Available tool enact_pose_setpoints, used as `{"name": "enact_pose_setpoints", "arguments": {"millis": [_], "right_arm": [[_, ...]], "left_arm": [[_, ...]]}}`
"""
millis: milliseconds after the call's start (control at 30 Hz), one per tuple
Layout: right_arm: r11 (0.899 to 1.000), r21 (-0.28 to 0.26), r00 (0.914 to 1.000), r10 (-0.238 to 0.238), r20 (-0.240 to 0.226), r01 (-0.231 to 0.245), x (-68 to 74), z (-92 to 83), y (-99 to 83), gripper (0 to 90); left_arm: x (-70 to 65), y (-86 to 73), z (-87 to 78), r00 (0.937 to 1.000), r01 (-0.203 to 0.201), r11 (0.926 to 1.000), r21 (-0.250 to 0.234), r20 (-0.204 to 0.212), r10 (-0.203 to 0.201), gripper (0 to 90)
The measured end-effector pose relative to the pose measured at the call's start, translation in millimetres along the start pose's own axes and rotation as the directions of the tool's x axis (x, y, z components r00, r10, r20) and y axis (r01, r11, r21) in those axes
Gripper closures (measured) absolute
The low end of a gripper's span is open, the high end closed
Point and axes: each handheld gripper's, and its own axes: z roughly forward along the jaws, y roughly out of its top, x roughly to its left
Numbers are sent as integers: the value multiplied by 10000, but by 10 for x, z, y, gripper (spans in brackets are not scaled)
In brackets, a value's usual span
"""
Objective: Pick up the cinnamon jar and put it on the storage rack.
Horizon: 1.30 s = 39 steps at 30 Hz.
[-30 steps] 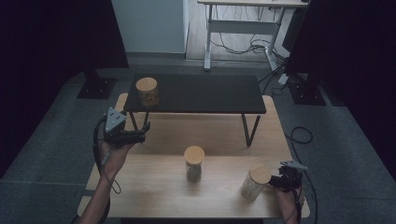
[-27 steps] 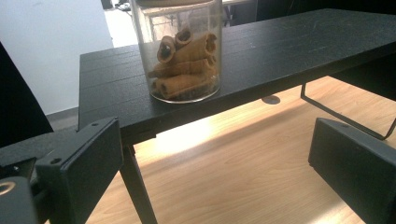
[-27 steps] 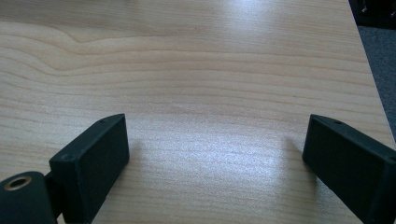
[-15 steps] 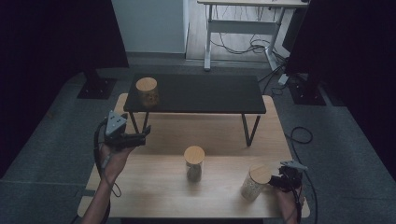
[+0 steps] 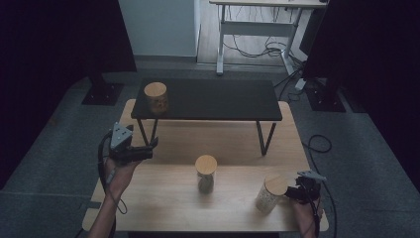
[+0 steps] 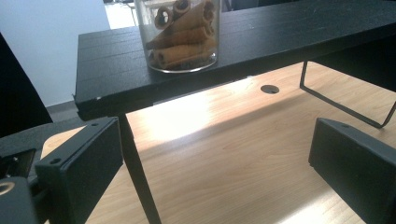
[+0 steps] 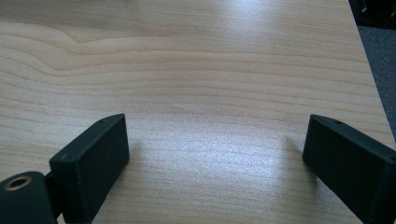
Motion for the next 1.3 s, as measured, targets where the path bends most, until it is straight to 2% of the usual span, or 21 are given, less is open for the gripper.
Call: {"name": "enact_pose_setpoints", "arguments": {"millis": [633, 1300], "right_arm": [[10000, 1, 10000, -7, -3, 7, 0, 0, 0, 64], [10000, 4, 10000, -5, -2, 5, 0, 0, 0, 64]], "left_arm": [[17, -205, -66, 9996, 273, 9993, 236, -97, -271, 27], [16, -370, -111, 9991, 274, 9977, 624, -349, -253, 28]]}}
